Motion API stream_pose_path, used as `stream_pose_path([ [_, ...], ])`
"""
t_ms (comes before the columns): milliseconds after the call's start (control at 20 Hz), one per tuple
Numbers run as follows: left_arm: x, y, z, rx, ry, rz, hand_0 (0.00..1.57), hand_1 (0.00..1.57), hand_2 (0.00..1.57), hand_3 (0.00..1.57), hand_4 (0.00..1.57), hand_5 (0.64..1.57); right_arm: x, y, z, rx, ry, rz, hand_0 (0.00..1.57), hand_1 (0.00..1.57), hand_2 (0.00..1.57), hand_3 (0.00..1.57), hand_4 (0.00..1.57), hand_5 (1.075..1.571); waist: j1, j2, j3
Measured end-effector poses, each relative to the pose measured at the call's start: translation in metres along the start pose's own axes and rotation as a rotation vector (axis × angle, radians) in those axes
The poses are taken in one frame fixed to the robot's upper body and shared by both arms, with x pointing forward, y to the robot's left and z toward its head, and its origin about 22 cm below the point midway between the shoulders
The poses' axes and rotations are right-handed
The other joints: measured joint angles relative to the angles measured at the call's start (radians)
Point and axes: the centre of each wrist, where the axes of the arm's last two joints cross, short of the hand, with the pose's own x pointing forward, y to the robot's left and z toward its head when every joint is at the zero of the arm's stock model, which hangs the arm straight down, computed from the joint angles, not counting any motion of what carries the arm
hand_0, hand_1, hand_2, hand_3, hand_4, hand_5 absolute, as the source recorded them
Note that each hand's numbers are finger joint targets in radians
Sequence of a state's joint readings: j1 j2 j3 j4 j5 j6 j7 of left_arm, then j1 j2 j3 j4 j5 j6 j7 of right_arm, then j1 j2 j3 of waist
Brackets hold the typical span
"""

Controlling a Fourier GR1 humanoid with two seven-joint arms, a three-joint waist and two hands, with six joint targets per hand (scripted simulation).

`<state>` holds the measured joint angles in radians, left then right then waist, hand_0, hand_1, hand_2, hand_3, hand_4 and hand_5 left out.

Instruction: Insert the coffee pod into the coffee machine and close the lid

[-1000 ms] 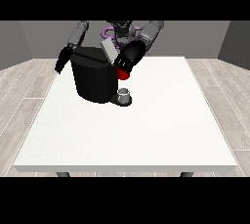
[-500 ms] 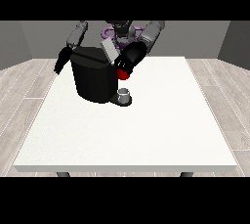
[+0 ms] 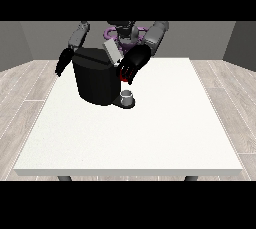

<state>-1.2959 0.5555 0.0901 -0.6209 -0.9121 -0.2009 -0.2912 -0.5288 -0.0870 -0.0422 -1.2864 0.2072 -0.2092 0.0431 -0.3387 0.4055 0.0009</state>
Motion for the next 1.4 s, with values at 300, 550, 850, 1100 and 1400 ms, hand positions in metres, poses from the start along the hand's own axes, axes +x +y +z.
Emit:
stream_pose_path([
  [300,-0.005,0.001,0.002,0.004,0.003,-0.006,0.0,0.0,0.43,0.33,0.0,1.571,-0.007,0.002,0.005,0.005,0.008,-0.015,0.0,0.0,0.0,0.0,0.0,1.571,0.006,-0.013,0.0003],
  [550,-0.003,-0.019,0.001,-0.035,0.025,0.014,0.0,0.0,0.0,0.15,0.0,1.571,-0.016,0.002,0.01,0.014,0.049,-0.02,0.0,0.0,0.0,0.0,0.0,1.571,0.026,-0.062,0.0003],
  [850,0.001,-0.082,0.007,-0.174,0.037,0.102,0.0,0.0,0.08,0.0,0.0,1.571,-0.062,-0.009,0.037,-0.01,0.19,-0.026,0.0,0.0,0.0,0.0,0.0,1.571,0.111,-0.207,-0.0003],
  [1100,0.004,-0.132,0.019,-0.209,0.037,0.302,0.0,0.0,0.0,0.0,0.2,1.571,-0.091,-0.01,0.067,-0.023,0.268,-0.03,0.0,0.0,0.0,0.0,0.0,1.571,0.167,-0.321,-0.0011],
  [1400,0.006,-0.229,0.061,-0.176,0.107,0.83,0.0,0.0,0.0,0.0,0.07,1.571,-0.107,-0.022,0.087,-0.052,0.318,-0.056,0.0,0.0,0.0,0.0,0.0,1.571,0.274,-0.469,-0.0032],
])
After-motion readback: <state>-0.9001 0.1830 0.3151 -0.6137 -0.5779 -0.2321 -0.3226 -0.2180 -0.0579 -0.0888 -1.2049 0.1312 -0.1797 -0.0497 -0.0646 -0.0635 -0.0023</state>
